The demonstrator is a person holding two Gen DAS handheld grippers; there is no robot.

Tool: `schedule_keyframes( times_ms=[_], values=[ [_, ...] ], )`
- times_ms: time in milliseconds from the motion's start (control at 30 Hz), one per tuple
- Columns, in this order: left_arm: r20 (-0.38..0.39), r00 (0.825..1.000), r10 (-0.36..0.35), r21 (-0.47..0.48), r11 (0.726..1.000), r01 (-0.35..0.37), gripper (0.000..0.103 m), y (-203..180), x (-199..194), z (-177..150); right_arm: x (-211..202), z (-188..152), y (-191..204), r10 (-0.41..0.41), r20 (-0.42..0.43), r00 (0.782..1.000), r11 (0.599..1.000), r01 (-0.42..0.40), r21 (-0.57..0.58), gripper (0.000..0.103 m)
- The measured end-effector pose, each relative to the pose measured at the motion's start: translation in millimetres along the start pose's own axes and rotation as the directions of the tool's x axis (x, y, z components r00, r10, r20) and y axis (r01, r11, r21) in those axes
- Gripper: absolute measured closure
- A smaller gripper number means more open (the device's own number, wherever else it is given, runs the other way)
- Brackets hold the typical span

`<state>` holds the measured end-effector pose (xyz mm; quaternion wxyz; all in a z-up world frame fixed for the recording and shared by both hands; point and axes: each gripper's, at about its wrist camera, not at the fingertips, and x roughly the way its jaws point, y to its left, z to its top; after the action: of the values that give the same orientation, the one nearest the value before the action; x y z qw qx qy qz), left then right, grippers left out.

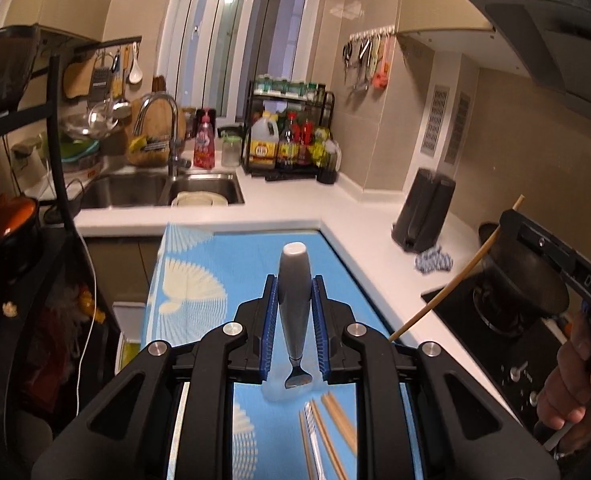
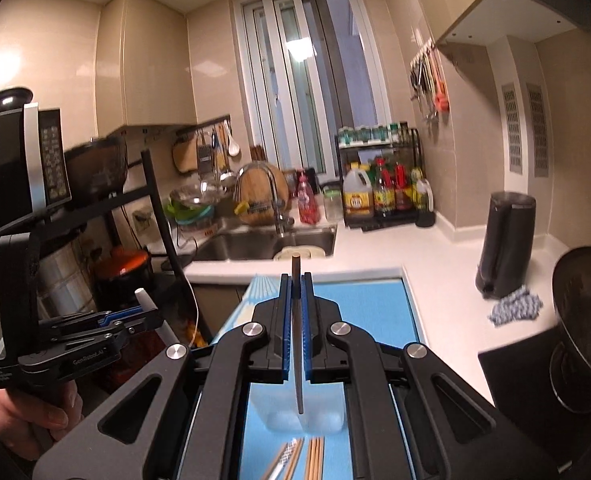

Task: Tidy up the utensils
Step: 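Lift the fork and chopstick and carry both toward the clear plastic container, then lower the fork and chopstick into the container and open both tools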

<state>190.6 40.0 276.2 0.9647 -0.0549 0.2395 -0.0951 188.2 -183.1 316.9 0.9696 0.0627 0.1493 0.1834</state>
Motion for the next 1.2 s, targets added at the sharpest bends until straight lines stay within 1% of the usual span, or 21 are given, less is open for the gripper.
schedule_keyframes(
  times_ms=[67,133,233,300,367,433,467,500,533,567,600,667,700,733,767,967,1033,1133,1167,1200],
  values=[
    [0.011,1.000,0.004,0.005,1.000,-0.004,0.086,1,14,5,11,4,-3,-0.019,0.032,0.999,1.000,0.019,0.001,0.098],
    [0.013,1.000,0.021,0.002,1.000,-0.021,0.086,7,35,2,28,-2,-11,-0.031,0.036,0.999,0.999,0.030,0.025,0.098],
    [-0.043,0.999,0.002,-0.037,0.999,-0.004,0.086,21,71,-14,56,-25,-24,-0.061,-0.006,0.998,0.997,0.062,0.043,0.098],
    [-0.087,0.996,-0.006,-0.058,0.998,0.001,0.086,29,92,-30,77,-48,-34,-0.077,-0.052,0.996,0.995,0.080,0.056,0.098],
    [-0.129,0.992,-0.011,-0.059,0.998,0.004,0.086,33,110,-50,93,-68,-43,-0.087,-0.104,0.991,0.993,0.095,0.075,0.098],
    [-0.177,0.984,-0.019,-0.071,0.997,0.006,0.085,36,125,-68,112,-90,-51,-0.069,-0.179,0.981,0.991,0.088,0.097,0.095],
    [-0.191,0.981,-0.023,-0.077,0.997,0.008,0.083,38,129,-74,121,-99,-54,-0.057,-0.220,0.974,0.991,0.082,0.103,0.094],
    [-0.208,0.978,-0.026,-0.087,0.996,0.008,0.072,40,133,-81,129,-109,-56,-0.044,-0.264,0.964,0.991,0.075,0.108,0.091],
    [-0.213,0.977,-0.031,-0.099,0.995,0.010,0.063,43,132,-87,136,-118,-59,-0.036,-0.297,0.954,0.991,0.073,0.115,0.089],
    [-0.215,0.976,-0.039,-0.114,0.993,0.015,0.062,45,132,-91,141,-126,-61,-0.027,-0.324,0.946,0.989,0.072,0.129,0.083],
    [-0.220,0.974,-0.051,-0.127,0.992,0.023,0.062,46,132,-96,146,-134,-63,-0.017,-0.348,0.937,0.986,0.072,0.147,0.082],
    [-0.245,0.966,-0.077,-0.154,0.987,0.040,0.062,47,136,-104,151,-144,-65,-0.001,-0.372,0.928,0.983,0.070,0.170,0.082],
    [-0.253,0.963,-0.094,-0.170,0.984,0.052,0.064,47,138,-107,154,-148,-66,0.012,-0.387,0.922,0.981,0.064,0.184,0.082],
    [-0.255,0.960,-0.120,-0.187,0.980,0.073,0.071,47,140,-109,157,-152,-66,0.035,-0.404,0.914,0.978,0.052,0.204,0.082],
    [-0.256,0.957,-0.137,-0.196,0.977,0.087,0.074,48,142,-110,158,-156,-66,0.044,-0.415,0.909,0.975,0.051,0.216,0.081],
    [-0.271,0.949,-0.162,-0.230,0.968,0.099,0.075,62,147,-107,153,-157,-52,0.043,-0.440,0.897,0.978,0.053,0.203,0.079],
    [-0.280,0.944,-0.172,-0.231,0.967,0.108,0.075,61,148,-107,154,-157,-51,0.028,-0.443,0.896,0.980,0.063,0.191,0.079],
    [-0.278,0.944,-0.176,-0.229,0.967,0.113,0.075,61,144,-106,155,-156,-53,0.013,-0.443,0.897,0.981,0.074,0.177,0.078],
    [-0.271,0.947,-0.174,-0.229,0.967,0.112,0.075,61,142,-105,155,-155,-52,-0.002,-0.439,0.898,0.982,0.084,0.167,0.072],
    [-0.267,0.949,-0.169,-0.224,0.968,0.109,0.072,60,142,-103,155,-153,-51,-0.013,-0.430,0.903,0.984,0.089,0.156,0.067]
  ],
)
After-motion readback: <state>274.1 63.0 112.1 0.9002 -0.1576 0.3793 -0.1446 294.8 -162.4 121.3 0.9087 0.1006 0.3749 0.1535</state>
